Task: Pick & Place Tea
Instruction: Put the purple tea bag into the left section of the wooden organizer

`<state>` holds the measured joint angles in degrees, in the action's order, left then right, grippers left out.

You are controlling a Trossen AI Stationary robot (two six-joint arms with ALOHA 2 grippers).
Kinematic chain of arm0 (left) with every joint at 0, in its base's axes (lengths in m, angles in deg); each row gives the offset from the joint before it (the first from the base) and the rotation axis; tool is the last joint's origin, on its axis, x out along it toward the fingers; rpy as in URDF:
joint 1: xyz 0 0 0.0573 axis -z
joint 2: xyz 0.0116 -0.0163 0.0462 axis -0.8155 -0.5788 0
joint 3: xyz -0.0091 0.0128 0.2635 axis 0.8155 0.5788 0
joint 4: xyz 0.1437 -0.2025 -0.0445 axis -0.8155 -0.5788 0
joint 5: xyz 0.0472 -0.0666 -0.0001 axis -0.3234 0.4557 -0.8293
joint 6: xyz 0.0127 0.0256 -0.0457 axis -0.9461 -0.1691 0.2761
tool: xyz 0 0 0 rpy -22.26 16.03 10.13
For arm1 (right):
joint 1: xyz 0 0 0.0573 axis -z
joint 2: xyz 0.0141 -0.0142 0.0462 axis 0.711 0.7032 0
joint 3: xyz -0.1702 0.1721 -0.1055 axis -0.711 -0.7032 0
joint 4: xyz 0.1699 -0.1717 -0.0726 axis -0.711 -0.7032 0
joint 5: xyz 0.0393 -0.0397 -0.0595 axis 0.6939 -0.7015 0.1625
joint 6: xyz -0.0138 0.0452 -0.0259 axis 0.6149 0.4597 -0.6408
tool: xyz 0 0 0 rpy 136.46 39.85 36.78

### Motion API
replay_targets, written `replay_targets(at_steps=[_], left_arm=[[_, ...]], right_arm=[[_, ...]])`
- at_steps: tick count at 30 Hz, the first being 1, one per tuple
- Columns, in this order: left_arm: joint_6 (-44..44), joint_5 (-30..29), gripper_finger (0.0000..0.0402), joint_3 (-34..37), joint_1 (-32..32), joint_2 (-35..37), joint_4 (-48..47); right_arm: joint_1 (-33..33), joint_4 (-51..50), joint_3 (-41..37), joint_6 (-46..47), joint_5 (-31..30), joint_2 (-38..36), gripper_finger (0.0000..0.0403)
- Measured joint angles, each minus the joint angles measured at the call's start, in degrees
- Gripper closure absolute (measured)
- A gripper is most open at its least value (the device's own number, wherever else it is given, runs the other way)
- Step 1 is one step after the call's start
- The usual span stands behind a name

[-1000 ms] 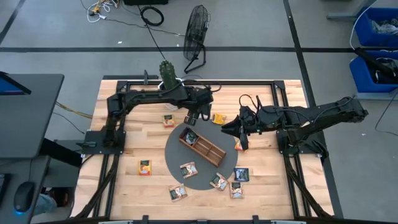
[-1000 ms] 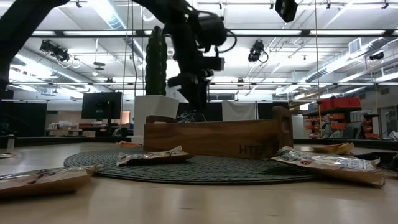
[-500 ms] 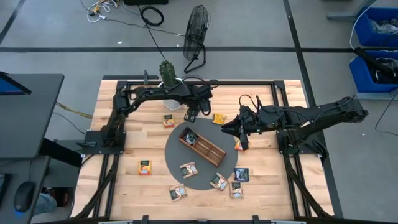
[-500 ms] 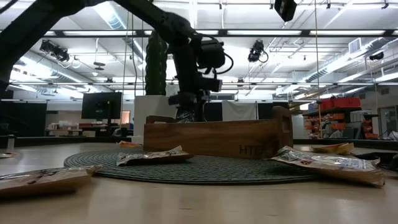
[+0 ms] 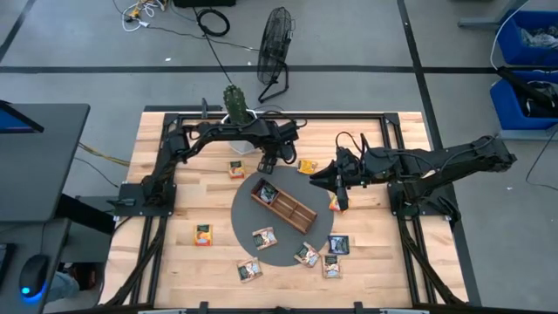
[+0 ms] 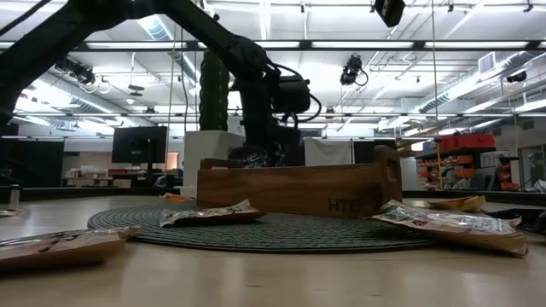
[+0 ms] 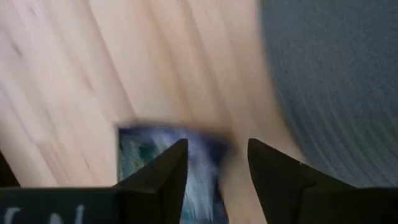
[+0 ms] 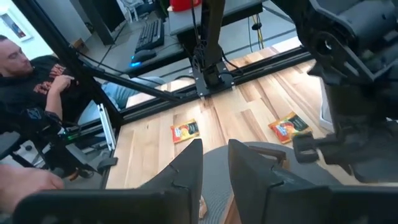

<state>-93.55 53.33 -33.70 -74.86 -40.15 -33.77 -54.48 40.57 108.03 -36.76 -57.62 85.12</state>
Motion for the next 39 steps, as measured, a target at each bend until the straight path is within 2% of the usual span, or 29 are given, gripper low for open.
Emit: replay_targets(at_steps=[13,17,22,32,35,39], left_arm=[[4.36,-0.66,0.0331,0.00,0.48,-0.16,-0.87],[2.67,-0.74,0.0339,-0.08,1.81,1.91,-3.39],[-2.07,0.17,0.0303,-0.11,1.99,4.16,-4.63],[-3.83,-2.05,0.0167,1.22,-1.57,4.10,-5.70],[-5.20,-2.23,0.0147,1.22,-2.11,4.09,-5.16],[-6.29,-2.55,0.0145,1.22,-2.49,3.69,-3.75]], right_arm=[[-0.02,-0.37,0.00,0.31,0.00,0.00,0.0319],[-0.02,-0.64,0.00,0.54,0.00,-0.01,0.0319],[-0.03,-1.05,0.00,0.52,0.04,0.00,0.0319],[-0.04,-1.32,0.00,0.48,0.17,0.00,0.0319],[-0.02,-1.36,0.00,0.10,0.19,0.00,0.0319],[-0.03,-1.52,0.00,0.08,0.19,0.00,0.0319]])
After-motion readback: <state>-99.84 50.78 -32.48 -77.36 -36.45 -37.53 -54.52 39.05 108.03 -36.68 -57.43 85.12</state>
